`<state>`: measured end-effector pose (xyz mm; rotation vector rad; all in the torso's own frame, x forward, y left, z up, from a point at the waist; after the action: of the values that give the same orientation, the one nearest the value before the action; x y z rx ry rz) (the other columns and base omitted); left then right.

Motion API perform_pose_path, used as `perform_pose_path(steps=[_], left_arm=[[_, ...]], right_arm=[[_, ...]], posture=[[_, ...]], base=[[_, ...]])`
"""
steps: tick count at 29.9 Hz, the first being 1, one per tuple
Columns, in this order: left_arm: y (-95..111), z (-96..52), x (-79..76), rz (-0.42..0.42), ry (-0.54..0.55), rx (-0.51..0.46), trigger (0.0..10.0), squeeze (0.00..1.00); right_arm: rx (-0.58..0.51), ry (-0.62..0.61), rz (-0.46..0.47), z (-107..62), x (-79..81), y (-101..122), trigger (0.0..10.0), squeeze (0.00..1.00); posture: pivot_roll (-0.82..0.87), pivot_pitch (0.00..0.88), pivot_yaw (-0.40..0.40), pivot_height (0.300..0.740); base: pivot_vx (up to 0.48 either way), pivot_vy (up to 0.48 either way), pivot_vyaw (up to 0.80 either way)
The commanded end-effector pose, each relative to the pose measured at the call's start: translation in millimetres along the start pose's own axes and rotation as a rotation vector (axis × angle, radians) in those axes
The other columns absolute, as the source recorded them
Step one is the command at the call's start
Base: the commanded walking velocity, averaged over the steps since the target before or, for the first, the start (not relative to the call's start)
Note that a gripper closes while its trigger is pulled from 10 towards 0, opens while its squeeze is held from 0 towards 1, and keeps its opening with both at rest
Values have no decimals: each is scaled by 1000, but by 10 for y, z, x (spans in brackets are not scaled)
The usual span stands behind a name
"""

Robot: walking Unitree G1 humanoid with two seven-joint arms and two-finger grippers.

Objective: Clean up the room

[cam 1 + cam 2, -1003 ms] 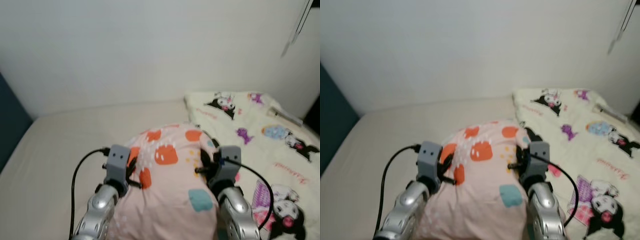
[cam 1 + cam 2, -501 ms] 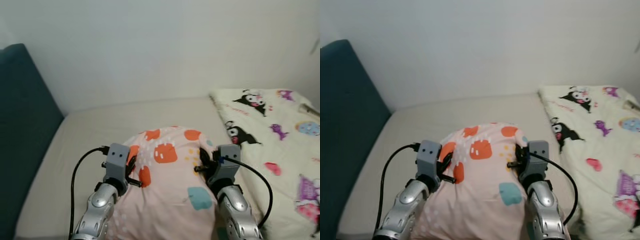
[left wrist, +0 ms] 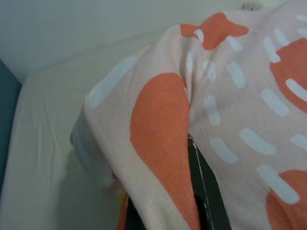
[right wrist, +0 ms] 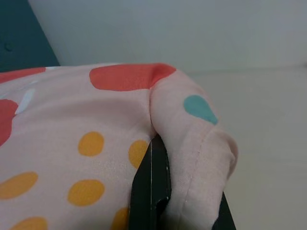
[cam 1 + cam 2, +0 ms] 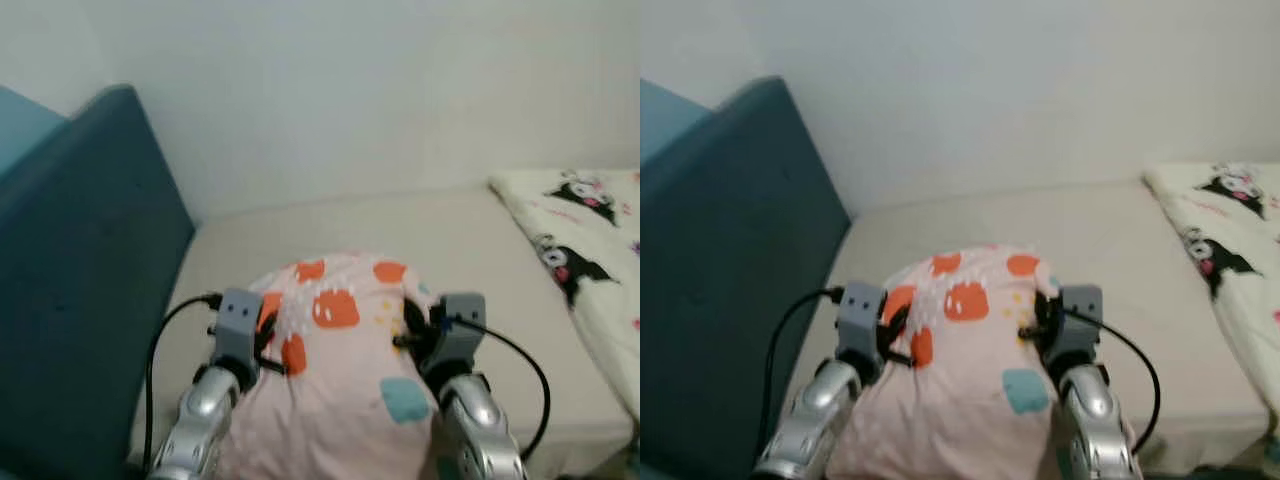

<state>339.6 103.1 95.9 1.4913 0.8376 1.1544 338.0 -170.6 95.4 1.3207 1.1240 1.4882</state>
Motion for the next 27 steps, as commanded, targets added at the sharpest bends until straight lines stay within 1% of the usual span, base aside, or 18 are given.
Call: perform_pose_path(steps=[1,10,12,13,16,20,27], left_arm=[[45,-10,101,25,30,-20,10000,0],[55,-15,63,35,13,-19,10000,0],[71,-12,59,36,14,-28,10000,0],[93,-4,56,16,20,-40,10000,0],[100,-3,59,13,24,-42,10000,0],[103,14,16,21,10,-38,10000,0],[86,12,5,37,10,-30,10000,0]], right_arm=[[-67,12,10,23,52,125,10000,0],[-68,12,10,24,50,121,10000,0],[-69,12,10,24,49,121,10000,0],[-69,11,9,23,47,120,10000,0],[-70,10,10,22,46,119,10000,0],[-71,6,10,19,38,117,10000,0],[-66,1,3,20,23,112,10000,0]], posture=[[11,42,65,740],[12,40,69,740],[12,40,69,740],[13,38,70,740],[12,36,70,740],[13,36,73,740],[13,39,72,740]], base=[[0,0,0],[0,-480,0],[0,-307,0],[0,0,0],[0,0,0],[0,0,0],[0,0,0]])
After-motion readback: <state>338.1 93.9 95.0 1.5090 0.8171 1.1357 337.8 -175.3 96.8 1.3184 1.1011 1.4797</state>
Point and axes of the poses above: a point about 5 cm out from each wrist's last joint towards the gripper, its own z axis pointing out of the wrist towards the gripper, its own y axis along the axis of the wrist's last joint, x = y × z, the point moved 4 cm from there along z, pointing out of the wrist towards the gripper, and after that the axes turned 13 degrees about z, right-handed, at the moved point
